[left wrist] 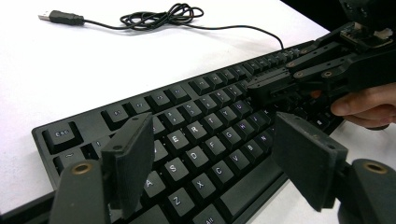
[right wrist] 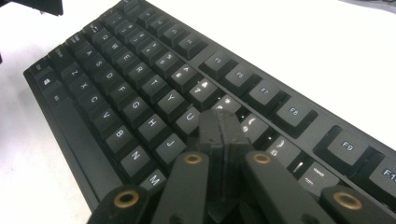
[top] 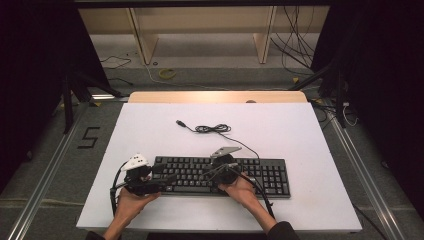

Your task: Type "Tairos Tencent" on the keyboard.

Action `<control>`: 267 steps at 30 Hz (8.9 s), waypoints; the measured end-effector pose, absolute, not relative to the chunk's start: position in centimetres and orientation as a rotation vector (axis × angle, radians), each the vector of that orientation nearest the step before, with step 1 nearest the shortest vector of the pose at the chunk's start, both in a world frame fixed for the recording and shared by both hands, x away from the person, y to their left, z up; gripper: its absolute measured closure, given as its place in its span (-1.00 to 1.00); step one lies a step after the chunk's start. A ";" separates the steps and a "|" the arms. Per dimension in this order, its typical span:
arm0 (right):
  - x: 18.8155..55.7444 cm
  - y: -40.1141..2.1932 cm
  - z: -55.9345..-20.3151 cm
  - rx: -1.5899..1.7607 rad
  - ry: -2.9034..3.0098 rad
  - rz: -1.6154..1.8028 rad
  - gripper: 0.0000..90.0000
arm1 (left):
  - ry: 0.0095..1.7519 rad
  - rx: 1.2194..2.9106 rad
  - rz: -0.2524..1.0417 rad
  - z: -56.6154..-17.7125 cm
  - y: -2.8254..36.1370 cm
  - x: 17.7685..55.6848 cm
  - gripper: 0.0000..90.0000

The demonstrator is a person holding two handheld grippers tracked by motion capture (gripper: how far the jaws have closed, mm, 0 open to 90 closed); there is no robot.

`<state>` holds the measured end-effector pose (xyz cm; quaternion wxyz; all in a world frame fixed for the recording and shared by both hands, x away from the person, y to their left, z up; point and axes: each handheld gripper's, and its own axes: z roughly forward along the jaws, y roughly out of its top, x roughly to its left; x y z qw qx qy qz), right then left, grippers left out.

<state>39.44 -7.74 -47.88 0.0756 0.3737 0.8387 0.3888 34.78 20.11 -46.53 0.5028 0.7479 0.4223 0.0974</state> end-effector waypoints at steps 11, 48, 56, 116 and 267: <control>39.2 -8.3 -46.9 1.136 2.484 1.243 0.99 | 1.020 1.810 0.241 -46.5 20.1 34.8 -0.33; 36.9 -11.7 -45.0 1.113 2.456 1.372 0.02 | 1.022 1.838 0.204 -46.7 19.4 35.7 0.08; 36.4 -12.0 -45.1 1.104 2.449 1.377 -0.05 | 1.006 1.878 0.200 -46.9 18.5 36.2 0.39; 35.9 -12.4 -44.9 1.092 2.408 1.370 -0.21 | 1.048 1.933 0.193 -47.0 17.2 38.4 0.59; 34.6 -11.1 -45.2 1.038 2.452 1.385 -0.21 | 1.055 2.005 0.225 -47.5 19.4 36.7 0.98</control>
